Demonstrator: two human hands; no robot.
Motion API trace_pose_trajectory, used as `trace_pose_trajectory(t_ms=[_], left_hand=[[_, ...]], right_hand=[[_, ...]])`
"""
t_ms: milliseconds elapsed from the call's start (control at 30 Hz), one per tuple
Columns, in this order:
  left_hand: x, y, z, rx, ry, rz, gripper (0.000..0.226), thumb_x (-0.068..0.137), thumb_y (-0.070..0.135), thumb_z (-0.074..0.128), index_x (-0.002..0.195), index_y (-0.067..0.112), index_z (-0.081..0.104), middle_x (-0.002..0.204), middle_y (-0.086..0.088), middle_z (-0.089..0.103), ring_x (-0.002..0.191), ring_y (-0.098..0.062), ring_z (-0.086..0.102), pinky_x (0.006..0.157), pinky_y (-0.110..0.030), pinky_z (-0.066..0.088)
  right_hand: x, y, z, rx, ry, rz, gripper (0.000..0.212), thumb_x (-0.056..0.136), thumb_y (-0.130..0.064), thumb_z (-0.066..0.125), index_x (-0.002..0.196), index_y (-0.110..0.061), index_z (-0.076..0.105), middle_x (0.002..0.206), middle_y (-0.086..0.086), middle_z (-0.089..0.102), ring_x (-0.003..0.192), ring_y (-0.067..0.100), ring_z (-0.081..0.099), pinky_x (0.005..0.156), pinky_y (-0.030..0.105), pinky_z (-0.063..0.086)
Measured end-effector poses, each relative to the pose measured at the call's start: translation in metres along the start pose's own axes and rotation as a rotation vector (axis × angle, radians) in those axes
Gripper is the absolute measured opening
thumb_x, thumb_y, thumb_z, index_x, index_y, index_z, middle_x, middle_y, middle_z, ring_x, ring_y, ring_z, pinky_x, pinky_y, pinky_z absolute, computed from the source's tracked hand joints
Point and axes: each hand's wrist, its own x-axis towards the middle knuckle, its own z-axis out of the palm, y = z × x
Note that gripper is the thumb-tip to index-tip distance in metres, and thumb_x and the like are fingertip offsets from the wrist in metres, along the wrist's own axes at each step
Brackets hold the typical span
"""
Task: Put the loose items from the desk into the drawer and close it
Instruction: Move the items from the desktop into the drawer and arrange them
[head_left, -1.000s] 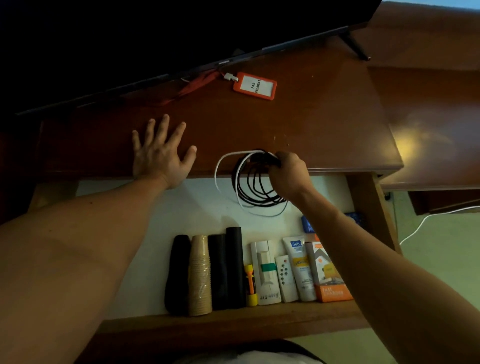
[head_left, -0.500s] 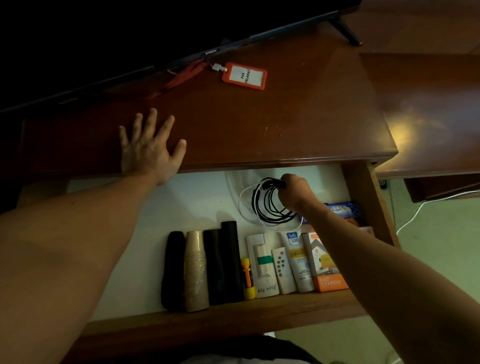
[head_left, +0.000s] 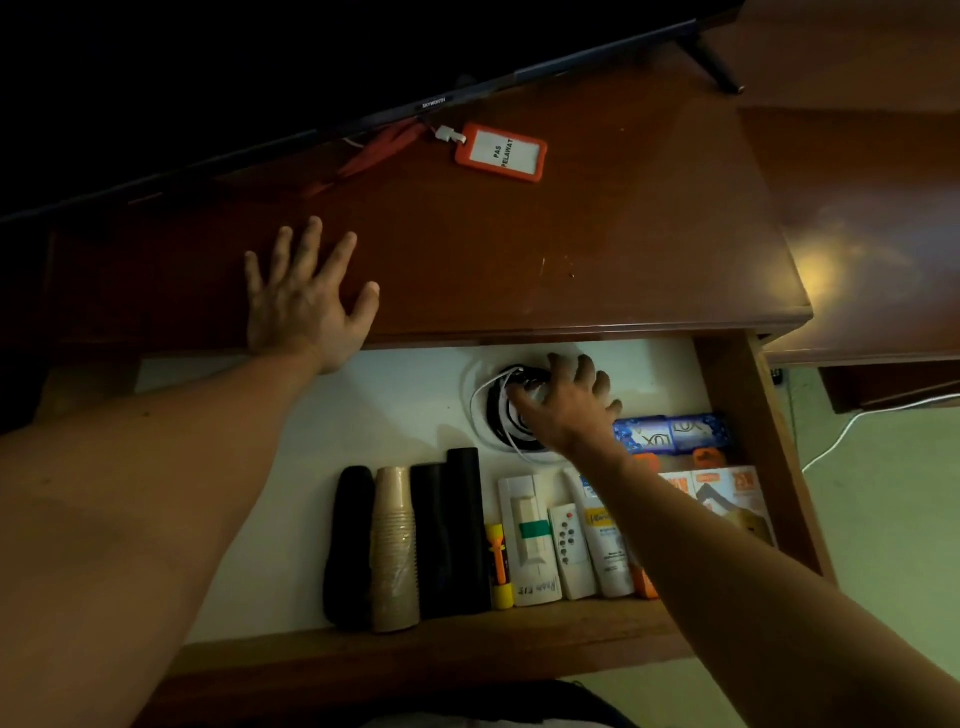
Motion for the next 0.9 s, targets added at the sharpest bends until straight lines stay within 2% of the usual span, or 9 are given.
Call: trace_pose_trajectory(t_ms=[100, 167, 267, 400, 500, 633, 900], left_hand=[[0.000, -0.001, 0.000, 0.005, 0.003, 0.003, 0.072, 0.092, 0.068, 0.022, 0.157, 0.038, 0.019, 0.168, -0.004, 0.011, 0.154, -0.032, 0.007, 0.121, -0.060, 0.005], [0.001, -0.002, 0.000, 0.011, 0.002, 0.003, 0.072, 0.092, 0.069, 0.020, 0.157, 0.038, 0.018, 0.168, -0.004, 0.011, 0.154, -0.032, 0.007, 0.121, -0.060, 0.005], [0.001, -0.001, 0.000, 0.012, 0.000, 0.000, 0.071, 0.092, 0.069, 0.021, 0.157, 0.038, 0.019, 0.168, -0.004, 0.011, 0.154, -0.032, 0.007, 0.121, -0.060, 0.005], [0.001, -0.001, 0.000, 0.005, 0.003, 0.006, 0.071, 0.093, 0.068, 0.022, 0.157, 0.037, 0.019, 0.168, -0.005, 0.012, 0.154, -0.032, 0.008, 0.121, -0.060, 0.005], [0.001, -0.002, 0.000, 0.004, -0.001, 0.005, 0.072, 0.092, 0.068, 0.022, 0.157, 0.037, 0.019, 0.168, -0.005, 0.012, 0.154, -0.032, 0.007, 0.121, -0.060, 0.005], [0.001, -0.002, 0.001, -0.004, 0.007, 0.008, 0.071, 0.092, 0.068, 0.022, 0.157, 0.037, 0.020, 0.168, -0.004, 0.012, 0.154, -0.032, 0.008, 0.121, -0.061, 0.006], [0.001, -0.001, 0.001, 0.005, 0.002, 0.003, 0.072, 0.092, 0.068, 0.021, 0.157, 0.037, 0.019, 0.168, -0.005, 0.012, 0.154, -0.032, 0.008, 0.121, -0.060, 0.006]], right_hand=[[-0.004, -0.016, 0.012, -0.037, -0.096, 0.061, 0.117, 0.067, -0.100, 0.028, 0.158, -0.035, -0.007, 0.164, 0.010, -0.025, 0.148, 0.047, -0.018, 0.106, 0.079, -0.002], [-0.004, -0.027, 0.018, -0.056, -0.092, 0.070, 0.123, 0.061, -0.103, 0.028, 0.156, -0.036, -0.013, 0.162, 0.010, -0.031, 0.146, 0.047, -0.025, 0.103, 0.082, -0.005], [-0.005, -0.030, 0.028, -0.078, -0.069, 0.039, 0.123, 0.063, -0.100, 0.038, 0.157, -0.037, -0.011, 0.164, 0.012, -0.023, 0.146, 0.049, -0.022, 0.104, 0.082, -0.003], [-0.007, -0.018, 0.034, -0.106, -0.012, -0.007, 0.117, 0.071, -0.085, 0.055, 0.157, -0.035, -0.007, 0.164, 0.014, -0.008, 0.147, 0.049, -0.009, 0.109, 0.078, 0.009], [-0.010, -0.012, 0.034, -0.128, -0.010, -0.034, 0.115, 0.072, -0.078, 0.060, 0.156, -0.033, -0.004, 0.162, 0.014, -0.002, 0.147, 0.049, -0.004, 0.111, 0.074, 0.015], [-0.012, -0.009, 0.034, -0.158, -0.005, -0.070, 0.114, 0.074, -0.077, 0.059, 0.157, -0.031, -0.004, 0.163, 0.013, -0.001, 0.146, 0.050, -0.002, 0.111, 0.074, 0.015], [-0.015, -0.006, 0.037, -0.169, -0.018, -0.098, 0.109, 0.081, -0.078, 0.049, 0.157, -0.030, -0.012, 0.166, 0.011, -0.010, 0.147, 0.050, -0.011, 0.113, 0.073, 0.008]])
